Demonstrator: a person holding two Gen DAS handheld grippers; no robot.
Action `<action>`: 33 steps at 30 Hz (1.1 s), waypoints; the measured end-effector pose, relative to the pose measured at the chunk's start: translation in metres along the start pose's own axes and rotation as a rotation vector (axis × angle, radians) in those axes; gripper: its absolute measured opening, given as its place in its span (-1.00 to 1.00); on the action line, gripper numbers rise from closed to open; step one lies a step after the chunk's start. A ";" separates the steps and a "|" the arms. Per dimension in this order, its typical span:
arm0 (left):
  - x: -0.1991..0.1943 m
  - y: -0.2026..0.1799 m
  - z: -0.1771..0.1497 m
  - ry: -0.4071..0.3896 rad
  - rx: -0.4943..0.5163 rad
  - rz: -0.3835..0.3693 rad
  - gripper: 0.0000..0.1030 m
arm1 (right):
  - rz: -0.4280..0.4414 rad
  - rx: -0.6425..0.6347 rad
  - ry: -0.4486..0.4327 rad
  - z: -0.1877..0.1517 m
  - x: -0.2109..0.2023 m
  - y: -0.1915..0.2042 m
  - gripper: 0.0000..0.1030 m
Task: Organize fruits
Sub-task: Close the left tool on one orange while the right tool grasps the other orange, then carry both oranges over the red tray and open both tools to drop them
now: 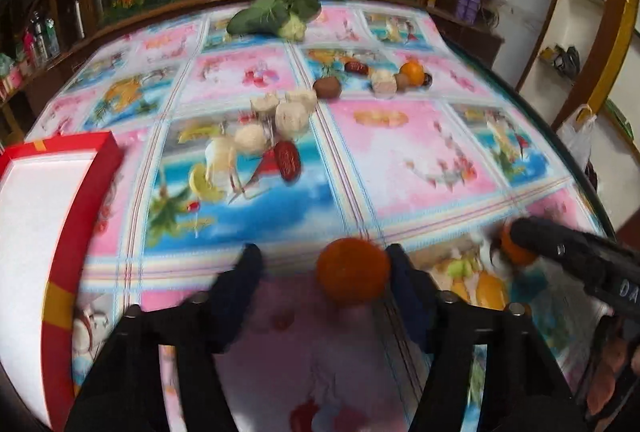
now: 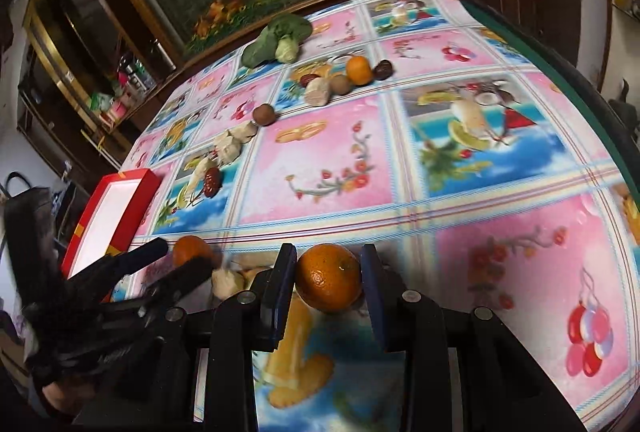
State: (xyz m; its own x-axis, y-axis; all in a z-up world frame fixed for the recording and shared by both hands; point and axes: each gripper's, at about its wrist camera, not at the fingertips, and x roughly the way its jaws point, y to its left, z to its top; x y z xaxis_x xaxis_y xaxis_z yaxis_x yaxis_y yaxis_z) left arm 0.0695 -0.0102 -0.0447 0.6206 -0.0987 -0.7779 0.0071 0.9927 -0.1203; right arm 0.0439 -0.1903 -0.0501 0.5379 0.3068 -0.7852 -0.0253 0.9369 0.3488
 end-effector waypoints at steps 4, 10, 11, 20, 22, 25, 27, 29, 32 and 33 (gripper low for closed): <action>0.000 0.002 -0.002 -0.006 -0.015 -0.015 -0.41 | 0.014 0.005 -0.006 0.000 -0.001 -0.002 -0.34; -0.022 0.019 -0.012 -0.042 -0.050 -0.014 -0.42 | 0.010 -0.031 -0.031 0.000 -0.005 0.012 -0.34; -0.026 0.021 -0.013 -0.047 -0.054 -0.014 -0.41 | 0.005 -0.040 -0.033 0.000 -0.005 0.015 -0.34; -0.081 0.056 -0.028 -0.130 -0.127 -0.010 -0.41 | -0.016 -0.137 -0.076 -0.004 -0.020 0.054 -0.34; -0.094 0.067 -0.032 -0.149 -0.155 0.002 -0.41 | -0.005 -0.158 -0.083 -0.004 -0.023 0.065 -0.34; -0.114 0.084 -0.041 -0.177 -0.187 0.041 -0.40 | 0.017 -0.192 -0.088 -0.005 -0.024 0.083 -0.34; -0.125 0.098 -0.047 -0.188 -0.218 0.070 -0.40 | 0.036 -0.218 -0.087 -0.005 -0.022 0.099 -0.34; -0.133 0.109 -0.053 -0.192 -0.248 0.098 -0.40 | 0.059 -0.239 -0.084 -0.005 -0.020 0.112 -0.34; -0.145 0.127 -0.063 -0.194 -0.293 0.142 -0.40 | 0.097 -0.274 -0.082 -0.004 -0.014 0.137 -0.35; -0.149 0.132 -0.066 -0.195 -0.307 0.154 -0.40 | 0.110 -0.287 -0.083 -0.004 -0.012 0.146 -0.35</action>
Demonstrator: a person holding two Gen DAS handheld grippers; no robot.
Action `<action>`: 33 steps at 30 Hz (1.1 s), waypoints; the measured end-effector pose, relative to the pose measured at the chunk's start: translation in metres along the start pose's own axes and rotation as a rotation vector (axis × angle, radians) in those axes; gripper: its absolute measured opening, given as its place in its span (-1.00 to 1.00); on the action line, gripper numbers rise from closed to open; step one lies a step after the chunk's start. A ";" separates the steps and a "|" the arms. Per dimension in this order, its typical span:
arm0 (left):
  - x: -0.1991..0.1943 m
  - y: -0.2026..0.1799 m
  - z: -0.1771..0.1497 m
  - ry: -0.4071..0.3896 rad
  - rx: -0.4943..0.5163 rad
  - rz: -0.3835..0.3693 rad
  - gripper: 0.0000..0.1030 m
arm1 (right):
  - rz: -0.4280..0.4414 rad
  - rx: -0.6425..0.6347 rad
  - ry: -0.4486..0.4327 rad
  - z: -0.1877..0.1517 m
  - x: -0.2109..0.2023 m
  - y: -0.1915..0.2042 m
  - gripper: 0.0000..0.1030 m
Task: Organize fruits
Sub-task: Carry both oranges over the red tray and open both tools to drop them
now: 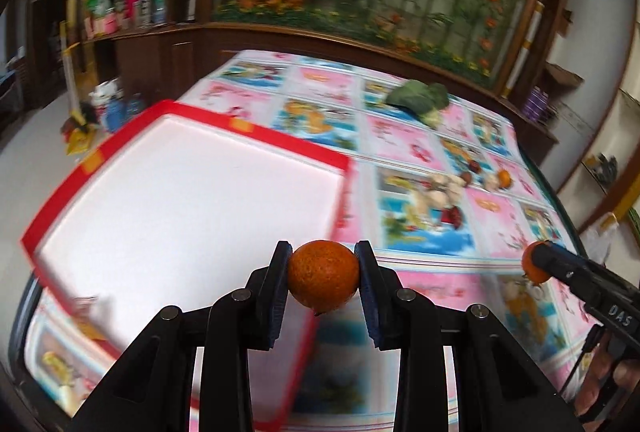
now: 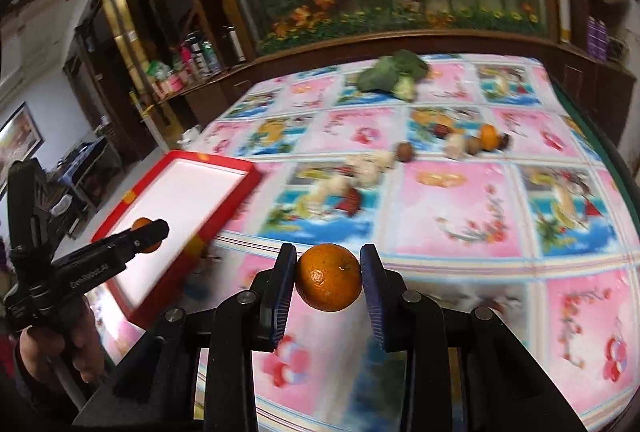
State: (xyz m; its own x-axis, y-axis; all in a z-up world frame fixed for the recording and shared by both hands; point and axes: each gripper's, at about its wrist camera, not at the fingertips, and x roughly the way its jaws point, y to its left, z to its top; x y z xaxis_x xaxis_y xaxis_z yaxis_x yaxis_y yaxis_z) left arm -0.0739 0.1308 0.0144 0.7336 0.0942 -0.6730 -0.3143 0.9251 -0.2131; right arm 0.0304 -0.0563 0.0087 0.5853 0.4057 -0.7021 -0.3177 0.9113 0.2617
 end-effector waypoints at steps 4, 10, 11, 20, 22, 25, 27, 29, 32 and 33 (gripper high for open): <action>-0.009 0.019 0.002 -0.010 -0.044 0.044 -0.40 | 0.055 -0.044 -0.005 0.013 0.016 0.032 -0.35; -0.013 0.046 0.007 -0.022 -0.108 0.131 -0.39 | 0.131 -0.110 0.009 0.031 0.054 0.080 -0.35; -0.014 0.052 0.007 -0.024 -0.121 0.156 -0.39 | 0.142 -0.122 0.013 0.035 0.063 0.089 -0.35; 0.003 0.088 0.020 -0.012 -0.188 0.265 -0.38 | 0.157 -0.168 0.072 0.056 0.133 0.128 -0.35; 0.010 0.092 0.022 -0.002 -0.198 0.282 -0.38 | 0.154 -0.180 0.087 0.057 0.147 0.133 -0.35; 0.023 0.090 0.027 0.006 -0.199 0.294 -0.38 | 0.147 -0.185 0.105 0.058 0.165 0.139 -0.35; 0.029 0.090 0.030 0.007 -0.198 0.300 -0.38 | 0.143 -0.187 0.112 0.058 0.171 0.140 -0.35; 0.033 0.093 0.033 0.002 -0.197 0.315 -0.34 | 0.135 -0.195 0.117 0.057 0.177 0.141 -0.34; 0.033 0.097 0.033 -0.019 -0.200 0.343 0.06 | 0.121 -0.201 0.132 0.057 0.185 0.143 -0.31; 0.034 0.097 0.034 -0.031 -0.202 0.365 0.29 | 0.116 -0.201 0.135 0.056 0.187 0.143 -0.31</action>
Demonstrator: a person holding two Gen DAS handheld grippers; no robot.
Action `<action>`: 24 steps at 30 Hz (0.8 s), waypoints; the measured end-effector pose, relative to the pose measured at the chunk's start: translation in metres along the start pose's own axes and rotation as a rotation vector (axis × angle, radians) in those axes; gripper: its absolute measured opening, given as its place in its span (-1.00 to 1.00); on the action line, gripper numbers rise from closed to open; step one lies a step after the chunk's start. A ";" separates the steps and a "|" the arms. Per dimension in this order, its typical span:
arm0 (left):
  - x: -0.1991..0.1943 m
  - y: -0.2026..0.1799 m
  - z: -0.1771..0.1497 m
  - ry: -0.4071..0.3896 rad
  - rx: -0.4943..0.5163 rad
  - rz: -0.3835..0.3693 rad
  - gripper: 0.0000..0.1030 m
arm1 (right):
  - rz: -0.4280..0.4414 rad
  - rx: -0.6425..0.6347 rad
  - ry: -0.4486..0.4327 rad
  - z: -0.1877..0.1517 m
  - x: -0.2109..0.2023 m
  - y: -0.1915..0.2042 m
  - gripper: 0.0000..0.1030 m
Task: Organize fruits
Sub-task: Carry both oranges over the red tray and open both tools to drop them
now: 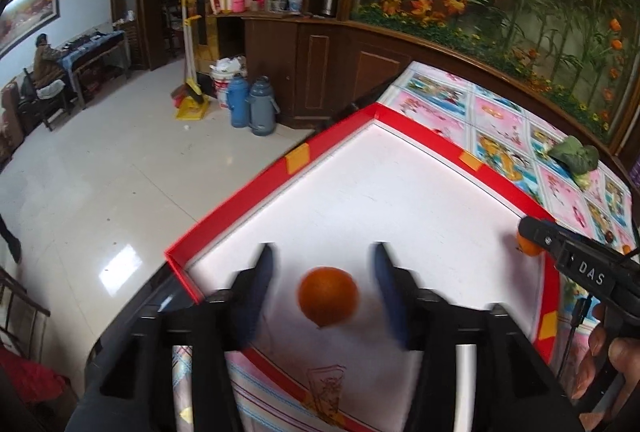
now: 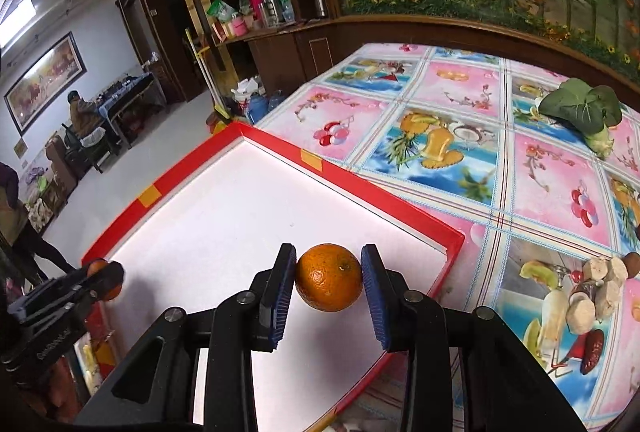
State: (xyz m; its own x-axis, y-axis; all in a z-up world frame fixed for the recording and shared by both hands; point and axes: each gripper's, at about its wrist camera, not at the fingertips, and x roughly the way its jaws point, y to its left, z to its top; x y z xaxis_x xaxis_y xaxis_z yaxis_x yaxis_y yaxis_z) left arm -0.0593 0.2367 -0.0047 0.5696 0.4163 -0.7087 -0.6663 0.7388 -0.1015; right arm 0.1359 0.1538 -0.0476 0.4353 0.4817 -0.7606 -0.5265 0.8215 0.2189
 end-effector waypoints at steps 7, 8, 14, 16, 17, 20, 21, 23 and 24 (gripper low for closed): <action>-0.009 -0.003 -0.005 -0.048 -0.033 0.007 0.60 | -0.001 0.011 -0.033 0.001 -0.018 -0.006 0.03; -0.014 -0.004 -0.003 -0.066 -0.048 0.000 0.68 | -0.006 0.008 -0.056 0.001 -0.032 -0.009 0.13; -0.047 -0.028 -0.010 -0.177 -0.053 -0.103 0.98 | -0.092 0.028 -0.173 -0.022 -0.131 -0.045 0.71; -0.053 -0.047 -0.015 -0.182 -0.012 -0.154 0.98 | -0.135 0.030 -0.200 -0.039 -0.162 -0.060 0.84; -0.056 -0.058 -0.019 -0.180 0.013 -0.190 0.98 | -0.171 0.038 -0.211 -0.053 -0.181 -0.072 0.92; -0.059 -0.086 -0.031 -0.174 0.082 -0.262 0.98 | -0.246 0.075 -0.198 -0.089 -0.210 -0.100 0.97; -0.058 -0.098 -0.036 -0.167 0.110 -0.289 0.98 | -0.274 0.093 -0.176 -0.104 -0.216 -0.109 0.97; -0.052 -0.120 -0.043 -0.131 0.153 -0.334 0.98 | -0.306 0.126 -0.136 -0.126 -0.220 -0.124 0.97; -0.047 -0.123 -0.044 -0.117 0.166 -0.347 0.98 | -0.314 0.152 -0.107 -0.139 -0.219 -0.132 0.97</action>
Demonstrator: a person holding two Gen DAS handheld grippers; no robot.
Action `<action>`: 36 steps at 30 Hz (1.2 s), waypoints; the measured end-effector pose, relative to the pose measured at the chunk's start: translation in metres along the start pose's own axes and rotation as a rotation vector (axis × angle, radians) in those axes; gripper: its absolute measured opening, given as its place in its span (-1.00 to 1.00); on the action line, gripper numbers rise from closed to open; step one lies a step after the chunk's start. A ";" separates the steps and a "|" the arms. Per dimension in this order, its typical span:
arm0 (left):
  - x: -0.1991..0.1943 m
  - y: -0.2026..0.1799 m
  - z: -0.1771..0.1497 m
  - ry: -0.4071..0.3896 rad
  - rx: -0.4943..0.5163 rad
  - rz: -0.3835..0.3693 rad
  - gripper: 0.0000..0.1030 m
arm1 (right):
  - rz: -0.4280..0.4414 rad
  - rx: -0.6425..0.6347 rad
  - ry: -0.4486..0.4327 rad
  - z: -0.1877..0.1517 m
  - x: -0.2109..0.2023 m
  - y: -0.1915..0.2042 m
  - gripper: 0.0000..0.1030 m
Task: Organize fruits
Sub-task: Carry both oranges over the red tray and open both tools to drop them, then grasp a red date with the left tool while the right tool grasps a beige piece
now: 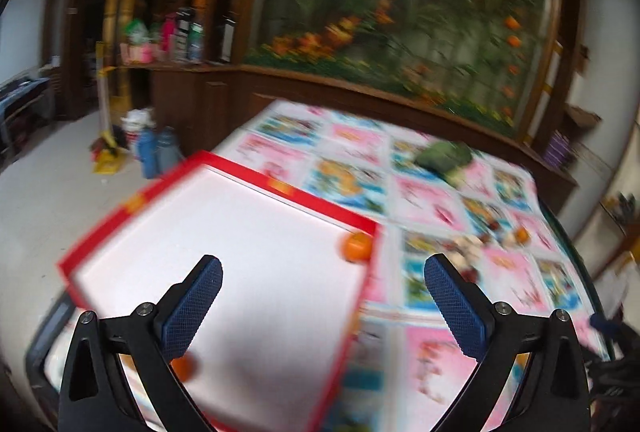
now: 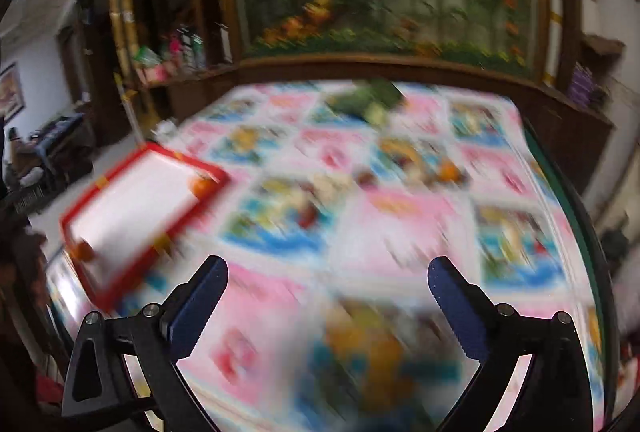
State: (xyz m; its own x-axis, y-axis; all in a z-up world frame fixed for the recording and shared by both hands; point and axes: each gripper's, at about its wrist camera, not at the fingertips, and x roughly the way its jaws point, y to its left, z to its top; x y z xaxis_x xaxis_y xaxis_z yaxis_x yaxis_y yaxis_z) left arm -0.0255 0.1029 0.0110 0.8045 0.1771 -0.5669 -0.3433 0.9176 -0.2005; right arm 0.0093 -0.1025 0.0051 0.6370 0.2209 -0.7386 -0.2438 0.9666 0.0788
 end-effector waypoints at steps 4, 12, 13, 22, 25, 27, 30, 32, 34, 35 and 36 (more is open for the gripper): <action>0.018 -0.017 -0.002 0.050 0.057 -0.033 0.98 | -0.007 0.030 0.083 -0.021 0.019 -0.009 0.73; 0.022 -0.028 0.000 0.088 0.101 -0.033 0.98 | 0.030 0.028 0.144 -0.022 0.062 0.003 0.24; 0.021 -0.032 -0.001 0.089 0.108 -0.032 0.98 | 0.027 0.027 0.152 -0.020 0.067 0.004 0.21; 0.053 -0.078 -0.005 0.126 0.178 -0.046 0.98 | -0.013 -0.009 0.150 -0.021 0.073 0.004 -0.55; 0.072 -0.101 -0.006 0.156 0.221 -0.062 0.97 | -0.015 0.043 0.137 -0.022 0.069 -0.012 -0.55; 0.090 -0.118 -0.008 0.192 0.231 -0.083 0.93 | -0.015 0.078 0.122 -0.022 0.065 -0.023 -0.55; 0.113 -0.137 -0.008 0.238 0.242 -0.089 0.67 | -0.009 0.122 0.096 -0.021 0.059 -0.037 -0.55; 0.127 -0.148 -0.007 0.266 0.252 -0.088 0.46 | -0.009 0.161 0.069 -0.020 0.054 -0.047 -0.54; 0.142 -0.156 -0.005 0.278 0.249 -0.074 0.40 | -0.009 0.193 0.045 -0.018 0.049 -0.055 -0.55; 0.148 -0.160 -0.005 0.282 0.246 -0.066 0.35 | -0.008 0.213 0.031 -0.018 0.046 -0.061 -0.55; 0.157 -0.163 -0.005 0.292 0.249 -0.053 0.25 | -0.007 0.223 0.025 -0.017 0.045 -0.063 -0.55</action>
State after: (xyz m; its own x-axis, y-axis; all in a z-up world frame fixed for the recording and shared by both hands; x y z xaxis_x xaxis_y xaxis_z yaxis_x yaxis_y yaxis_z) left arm 0.1549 -0.0206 -0.0493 0.6337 0.0509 -0.7719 -0.1477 0.9874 -0.0561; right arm 0.0410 -0.1560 -0.0451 0.6190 0.2138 -0.7557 -0.0702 0.9734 0.2179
